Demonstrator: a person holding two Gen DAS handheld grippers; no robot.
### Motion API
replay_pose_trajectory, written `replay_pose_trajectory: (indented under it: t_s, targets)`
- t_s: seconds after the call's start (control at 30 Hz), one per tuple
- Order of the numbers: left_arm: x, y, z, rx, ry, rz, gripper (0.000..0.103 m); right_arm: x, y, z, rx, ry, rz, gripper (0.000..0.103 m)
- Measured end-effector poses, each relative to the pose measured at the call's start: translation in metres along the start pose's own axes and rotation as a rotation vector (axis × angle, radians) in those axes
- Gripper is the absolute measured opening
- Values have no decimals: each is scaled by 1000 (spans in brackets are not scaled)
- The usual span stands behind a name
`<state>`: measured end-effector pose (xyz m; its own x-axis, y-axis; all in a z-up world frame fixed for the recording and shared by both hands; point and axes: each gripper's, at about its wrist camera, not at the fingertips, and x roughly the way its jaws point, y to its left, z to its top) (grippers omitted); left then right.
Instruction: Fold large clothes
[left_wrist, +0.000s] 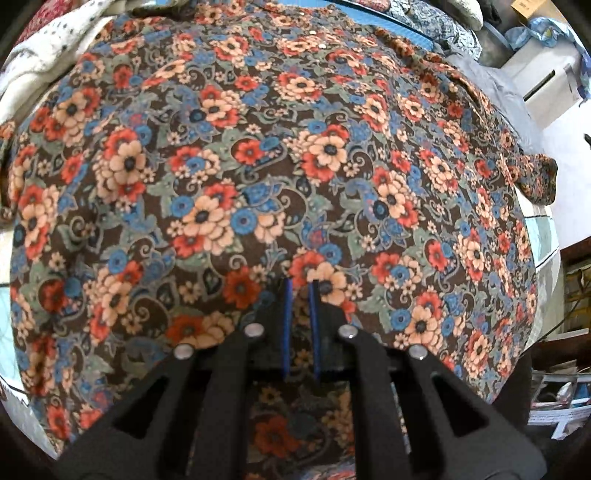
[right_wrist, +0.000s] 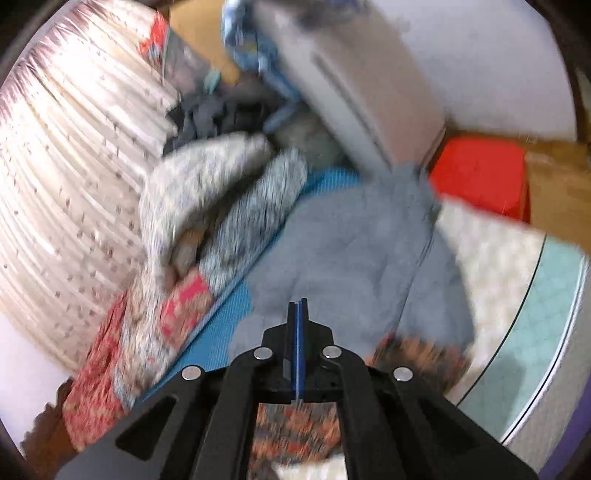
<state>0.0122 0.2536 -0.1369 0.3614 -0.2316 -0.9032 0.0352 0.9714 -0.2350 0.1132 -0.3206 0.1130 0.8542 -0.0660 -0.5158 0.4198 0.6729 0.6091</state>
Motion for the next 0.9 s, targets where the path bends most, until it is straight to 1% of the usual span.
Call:
replay_pose_trajectory:
  t_s: [0.03, 0.07, 0.1, 0.13, 0.17, 0.2, 0.27, 0.3, 0.33, 0.37, 0.4, 0.5, 0.6, 0.67, 0.7, 0.73, 0.77, 0.8, 0.83, 0.9]
  targets:
    - [2, -4, 2, 18, -5, 15, 8, 9, -5, -6, 27, 54, 22, 67]
    - [3, -9, 3, 42, -10, 35, 9, 22, -15, -19, 77, 124, 51, 62]
    - [4, -12, 5, 55, -12, 50, 9, 30, -20, -26, 110, 166, 54, 54]
    - [4, -15, 7, 63, -14, 61, 9, 36, -26, -34, 141, 203, 46, 48]
    - [2, -17, 7, 69, -19, 67, 10, 45, -31, -42, 175, 242, 35, 32]
    - [0, -18, 8, 72, -29, 63, 12, 56, -41, -54, 229, 290, 31, 22]
    - [-10, -18, 6, 71, -76, 50, 26, 70, -56, -69, 334, 349, 43, 19]
    - [-15, -18, 6, 68, -104, 55, 31, 78, -63, -78, 384, 381, 39, 18]
    - [-18, -17, 5, 66, -130, 66, 41, 82, -64, -81, 396, 393, 26, 18]
    - [-19, -17, 5, 64, -146, 85, 50, 86, -63, -84, 381, 387, -6, 18]
    - [-17, -15, 3, 69, -147, 111, 52, 89, -57, -85, 359, 376, -36, 17]
    - [0, -13, 0, 91, -126, 163, 53, 100, -45, -85, 300, 354, -147, 17]
    - [6, -20, -9, 145, -179, 219, 58, 118, -35, -85, 218, 364, -249, 17]
    - [7, -22, -13, 166, -202, 254, 62, 133, -30, -89, 199, 370, -298, 17]
    - [6, -20, -14, 162, -205, 251, 63, 135, -32, -91, 200, 360, -302, 21]
    - [8, -20, -12, 152, -205, 241, 65, 134, -33, -92, 204, 339, -310, 29]
    - [7, -15, -12, 138, -204, 219, 65, 128, -34, -94, 211, 306, -323, 44]
    - [7, -13, -11, 130, -205, 204, 65, 123, -36, -96, 216, 291, -318, 56]
    - [8, -12, -12, 129, -209, 196, 66, 116, -40, -97, 221, 276, -307, 59]
    - [10, -14, -14, 139, -227, 200, 66, 95, -42, -96, 222, 228, -274, 60]
